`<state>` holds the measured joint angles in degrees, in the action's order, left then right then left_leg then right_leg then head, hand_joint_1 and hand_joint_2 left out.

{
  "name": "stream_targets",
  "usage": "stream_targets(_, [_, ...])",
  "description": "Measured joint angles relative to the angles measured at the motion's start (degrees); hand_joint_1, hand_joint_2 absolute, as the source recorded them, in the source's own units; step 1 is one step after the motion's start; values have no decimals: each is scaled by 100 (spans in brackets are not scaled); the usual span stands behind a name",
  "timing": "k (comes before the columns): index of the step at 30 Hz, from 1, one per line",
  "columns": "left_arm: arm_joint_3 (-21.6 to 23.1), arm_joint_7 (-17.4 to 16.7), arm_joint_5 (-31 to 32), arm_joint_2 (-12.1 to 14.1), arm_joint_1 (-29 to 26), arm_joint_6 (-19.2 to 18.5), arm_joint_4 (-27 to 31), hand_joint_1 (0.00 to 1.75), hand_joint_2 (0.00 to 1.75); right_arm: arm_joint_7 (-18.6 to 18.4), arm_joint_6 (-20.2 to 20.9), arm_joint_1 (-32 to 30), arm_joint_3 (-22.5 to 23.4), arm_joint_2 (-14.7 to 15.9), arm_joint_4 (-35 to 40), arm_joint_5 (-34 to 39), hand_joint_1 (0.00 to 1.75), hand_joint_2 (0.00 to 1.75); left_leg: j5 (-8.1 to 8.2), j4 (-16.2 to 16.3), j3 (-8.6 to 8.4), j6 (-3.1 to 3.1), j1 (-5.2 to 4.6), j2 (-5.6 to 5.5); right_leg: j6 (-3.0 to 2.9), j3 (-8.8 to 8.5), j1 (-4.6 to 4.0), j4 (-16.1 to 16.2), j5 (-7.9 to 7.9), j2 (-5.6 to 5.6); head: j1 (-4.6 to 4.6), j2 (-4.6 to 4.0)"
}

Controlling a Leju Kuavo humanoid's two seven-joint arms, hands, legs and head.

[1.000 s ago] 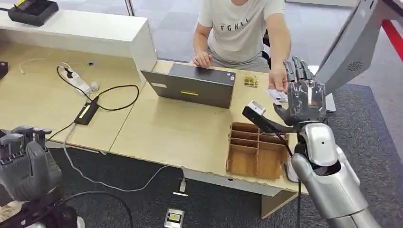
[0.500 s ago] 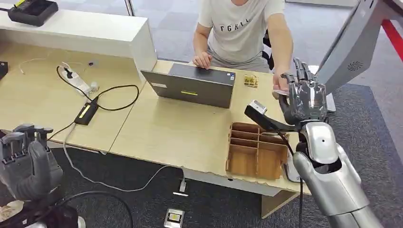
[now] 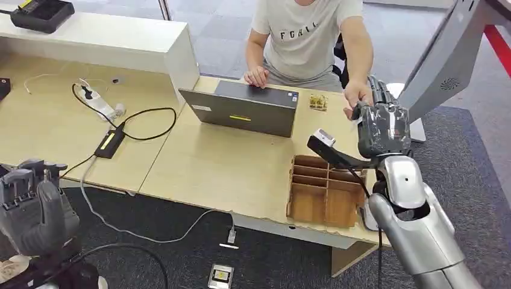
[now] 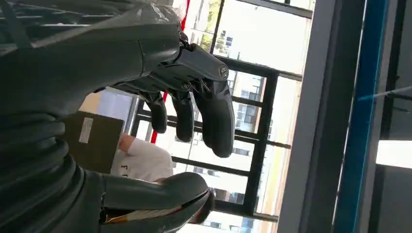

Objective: Pass the card to the sensor for recognition and then transmit it.

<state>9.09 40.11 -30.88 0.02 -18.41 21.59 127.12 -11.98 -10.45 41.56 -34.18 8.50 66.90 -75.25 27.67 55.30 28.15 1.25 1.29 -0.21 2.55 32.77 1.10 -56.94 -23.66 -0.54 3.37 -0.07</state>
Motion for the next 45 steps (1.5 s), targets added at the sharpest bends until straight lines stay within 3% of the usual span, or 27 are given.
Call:
stream_targets(15, [0,2,-13,11,-20,2,0,94,175,-13,-11,-18,26,18,2,72,175,175,0,1,-2,0,0,0,0,1,0,0,0,0,0,0])
stream_targets(17, [0,2,4,22,-23,55,0,99,175,-48,-26,-71,92,44,13,131,175,175,0,1,-3,0,0,0,0,1,0,0,0,0,2,0])
stream_targets(22, [2,2,85,22,-65,90,13,94,175,-101,-232,-312,376,190,136,411,175,175,1,2,-1,-1,-1,0,0,3,0,1,0,0,0,0])
stream_targets(37, [-30,2,179,-4,-259,-13,59,98,175,-162,-1539,-2182,1831,833,723,1482,175,175,7,1,6,-4,-2,0,3,2,2,5,-2,2,2,0])
stream_targets(45, [-35,2,203,-13,-307,-17,59,98,175,-118,-1687,-2783,1947,885,970,1661,175,175,6,-1,9,-4,-1,-2,2,2,1,5,-3,3,2,0])
